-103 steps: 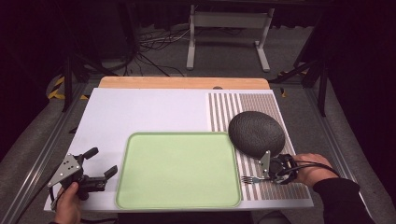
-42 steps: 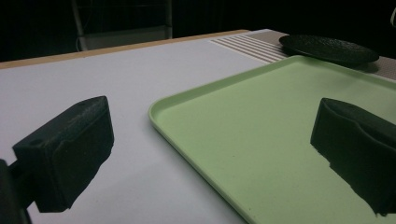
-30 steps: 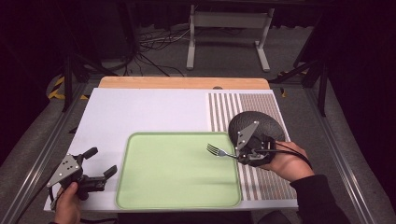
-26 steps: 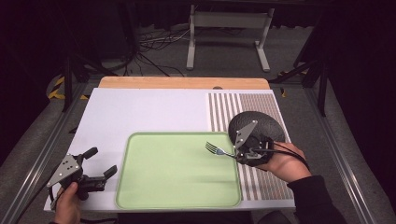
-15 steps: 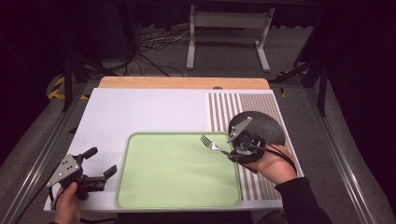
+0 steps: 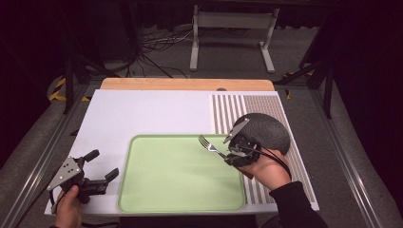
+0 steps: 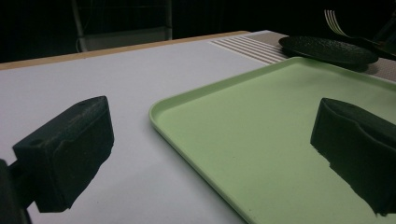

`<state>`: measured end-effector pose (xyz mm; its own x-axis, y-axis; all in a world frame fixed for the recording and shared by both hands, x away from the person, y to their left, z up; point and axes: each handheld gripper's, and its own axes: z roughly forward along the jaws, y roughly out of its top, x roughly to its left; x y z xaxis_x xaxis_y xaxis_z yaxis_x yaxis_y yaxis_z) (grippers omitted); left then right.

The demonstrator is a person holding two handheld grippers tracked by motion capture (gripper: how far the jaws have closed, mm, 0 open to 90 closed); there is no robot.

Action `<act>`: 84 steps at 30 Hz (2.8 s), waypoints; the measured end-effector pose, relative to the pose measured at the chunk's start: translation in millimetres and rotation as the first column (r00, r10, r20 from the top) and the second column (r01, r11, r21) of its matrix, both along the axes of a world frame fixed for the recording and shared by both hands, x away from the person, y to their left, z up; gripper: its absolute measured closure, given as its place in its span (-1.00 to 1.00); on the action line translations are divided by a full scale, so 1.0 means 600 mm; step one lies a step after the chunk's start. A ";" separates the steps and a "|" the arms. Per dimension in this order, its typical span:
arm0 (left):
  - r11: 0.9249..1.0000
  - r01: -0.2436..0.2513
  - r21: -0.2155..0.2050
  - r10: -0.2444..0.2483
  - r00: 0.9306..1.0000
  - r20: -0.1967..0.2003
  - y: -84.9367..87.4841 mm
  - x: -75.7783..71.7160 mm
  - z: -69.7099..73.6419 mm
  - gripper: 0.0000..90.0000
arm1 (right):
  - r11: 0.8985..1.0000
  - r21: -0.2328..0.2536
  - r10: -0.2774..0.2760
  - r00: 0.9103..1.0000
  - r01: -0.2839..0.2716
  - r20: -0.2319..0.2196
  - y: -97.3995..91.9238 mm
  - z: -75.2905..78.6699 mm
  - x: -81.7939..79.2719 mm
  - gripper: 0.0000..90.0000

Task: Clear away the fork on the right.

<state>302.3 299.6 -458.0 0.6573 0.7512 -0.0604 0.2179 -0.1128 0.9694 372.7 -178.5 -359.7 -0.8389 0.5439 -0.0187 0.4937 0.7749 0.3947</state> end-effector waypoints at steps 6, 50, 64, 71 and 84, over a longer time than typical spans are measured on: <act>1.000 0.001 0.000 -0.001 1.000 0.000 0.000 0.000 0.000 -1.00 | 0.998 0.002 -0.057 0.998 0.057 0.027 0.010 -0.004 -0.003 0.73; 1.000 0.001 -0.002 -0.001 1.000 0.000 0.001 0.000 0.001 -1.00 | 0.991 -0.004 -0.134 0.988 0.135 -0.072 0.052 -0.081 0.003 0.72; 1.000 0.002 -0.002 -0.002 1.000 0.001 0.001 0.000 0.001 -1.00 | 0.990 -0.019 -0.140 0.986 0.139 -0.087 0.053 -0.091 0.006 0.71; 1.000 0.002 -0.003 -0.002 1.000 0.000 0.001 0.000 0.001 -1.00 | 0.990 -0.025 -0.139 0.985 0.137 -0.100 0.053 -0.094 0.006 0.71; 1.000 0.003 -0.001 -0.003 1.000 0.002 0.001 0.000 0.001 -1.00 | 0.993 0.009 -0.119 0.987 0.121 -0.111 0.050 -0.086 0.005 0.41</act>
